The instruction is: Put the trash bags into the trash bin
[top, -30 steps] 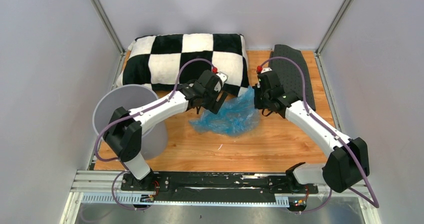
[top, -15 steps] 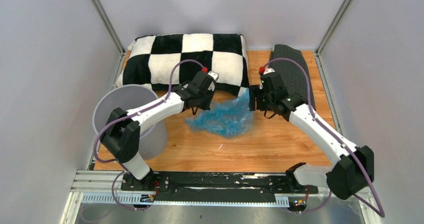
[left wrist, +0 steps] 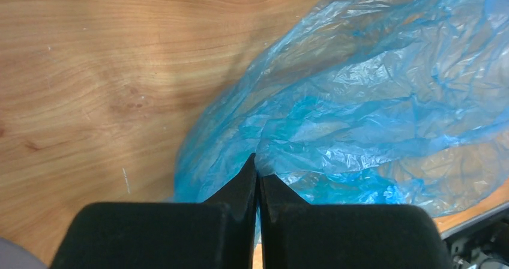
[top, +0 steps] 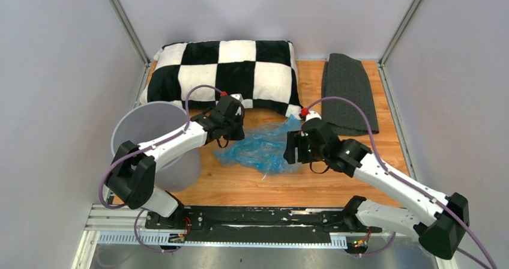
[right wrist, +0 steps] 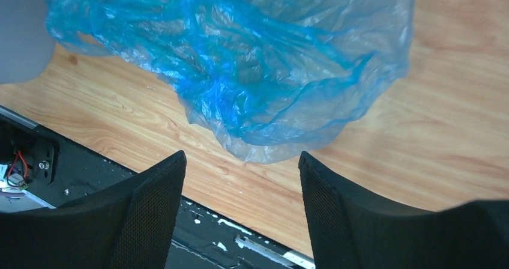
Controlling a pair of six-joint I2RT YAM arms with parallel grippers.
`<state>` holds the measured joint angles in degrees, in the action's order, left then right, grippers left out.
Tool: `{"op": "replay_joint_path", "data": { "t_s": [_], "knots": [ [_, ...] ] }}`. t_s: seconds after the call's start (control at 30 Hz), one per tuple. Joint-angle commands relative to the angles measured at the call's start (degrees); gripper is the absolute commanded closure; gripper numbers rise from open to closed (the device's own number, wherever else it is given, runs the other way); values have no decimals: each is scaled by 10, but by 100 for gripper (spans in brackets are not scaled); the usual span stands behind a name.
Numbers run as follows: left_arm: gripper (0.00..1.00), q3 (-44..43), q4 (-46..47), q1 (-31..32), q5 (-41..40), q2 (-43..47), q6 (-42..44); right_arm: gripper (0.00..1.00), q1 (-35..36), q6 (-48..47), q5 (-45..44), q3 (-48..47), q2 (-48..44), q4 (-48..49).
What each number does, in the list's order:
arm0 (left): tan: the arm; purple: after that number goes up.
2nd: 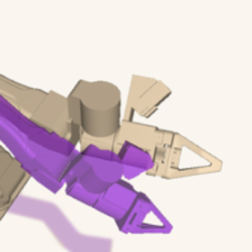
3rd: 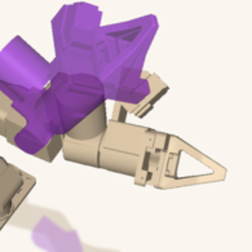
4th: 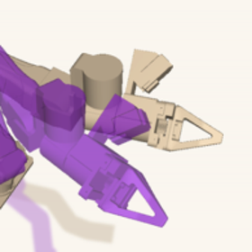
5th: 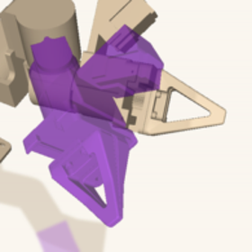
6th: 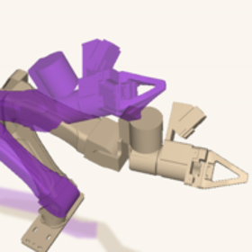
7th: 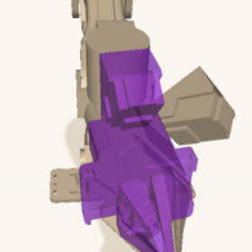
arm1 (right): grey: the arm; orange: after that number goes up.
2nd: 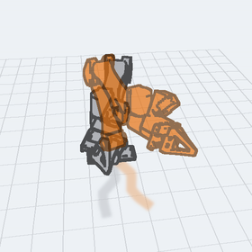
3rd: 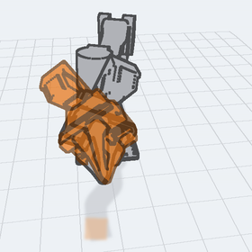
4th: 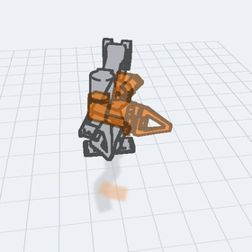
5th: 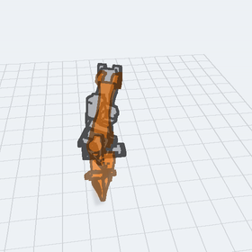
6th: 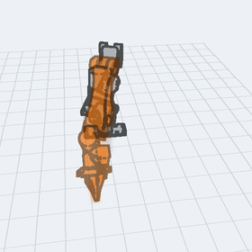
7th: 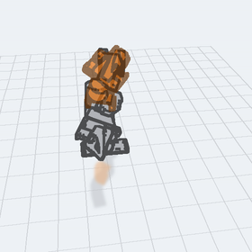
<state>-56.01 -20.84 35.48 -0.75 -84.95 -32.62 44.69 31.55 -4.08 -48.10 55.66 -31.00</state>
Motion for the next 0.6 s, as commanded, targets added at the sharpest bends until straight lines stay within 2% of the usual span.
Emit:
{"op": "replay_joint_path", "data": {
  "t_s": [0.0,0.2,0.27,0.3,0.4,0.43,0.47,0.57],
  "knots": [
    [100,10,31,1,18,29,-35,30,42,90,-66,33,34,-21],
    [100,10,27,0,17,58,-35,25,32,107,-113,77,76,52],
    [100,-4,14,1,10,66,-28,31,7,93,-102,64,97,59],
    [100,-16,4,0,9,70,-22,37,-6,83,-102,57,104,60],
    [100,-56,-28,-12,-7,80,-1,86,-56,47,-86,36,97,53],
    [100,-71,-37,-21,-4,84,6,95,-74,33,-86,25,87,47],
    [100,-86,-46,-28,-1,86,11,99,-91,11,-92,6,76,38],
    [100,-135,-74,-50,4,89,29,100,-140,-42,-110,-62,44,2]
  ]
}}
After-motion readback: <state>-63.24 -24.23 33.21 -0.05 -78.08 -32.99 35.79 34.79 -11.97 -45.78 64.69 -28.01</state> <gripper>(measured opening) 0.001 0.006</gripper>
